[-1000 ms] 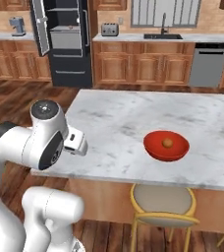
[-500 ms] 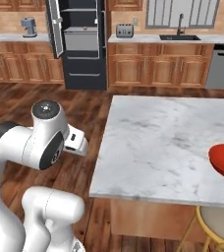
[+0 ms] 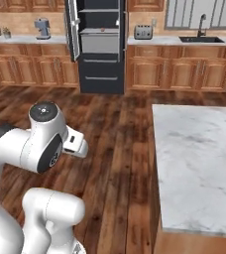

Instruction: Retrieve the tangerine and peach from the fridge and place them into the bowl on the dining table.

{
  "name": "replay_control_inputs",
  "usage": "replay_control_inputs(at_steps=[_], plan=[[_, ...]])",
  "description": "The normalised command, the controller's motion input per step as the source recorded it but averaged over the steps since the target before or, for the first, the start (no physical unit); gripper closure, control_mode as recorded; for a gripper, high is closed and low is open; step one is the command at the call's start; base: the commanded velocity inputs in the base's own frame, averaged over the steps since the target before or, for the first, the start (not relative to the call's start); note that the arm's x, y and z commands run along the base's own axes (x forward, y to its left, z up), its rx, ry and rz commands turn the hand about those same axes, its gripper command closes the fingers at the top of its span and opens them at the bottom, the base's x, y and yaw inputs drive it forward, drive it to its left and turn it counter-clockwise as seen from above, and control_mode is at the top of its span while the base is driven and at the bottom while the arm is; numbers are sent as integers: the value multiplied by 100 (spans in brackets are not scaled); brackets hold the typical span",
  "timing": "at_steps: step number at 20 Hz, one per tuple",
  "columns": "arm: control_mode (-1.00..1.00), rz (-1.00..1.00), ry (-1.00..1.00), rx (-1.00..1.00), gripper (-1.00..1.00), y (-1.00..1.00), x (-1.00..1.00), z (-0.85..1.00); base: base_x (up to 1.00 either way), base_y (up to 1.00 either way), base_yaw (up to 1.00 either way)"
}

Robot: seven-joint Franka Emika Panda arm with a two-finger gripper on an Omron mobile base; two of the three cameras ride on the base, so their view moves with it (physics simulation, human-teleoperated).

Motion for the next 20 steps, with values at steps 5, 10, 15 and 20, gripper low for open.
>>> replay_control_inputs(at_steps=[5,10,15,20], plan=[[100,0,0,0,-100,0,0,0,100,13,0],[100,0,0,0,-100,0,0,0,100,14,0],[100,0,0,0,-100,0,0,0,100,27,0],[100,0,0,0,-100,0,0,0,100,67,0]])
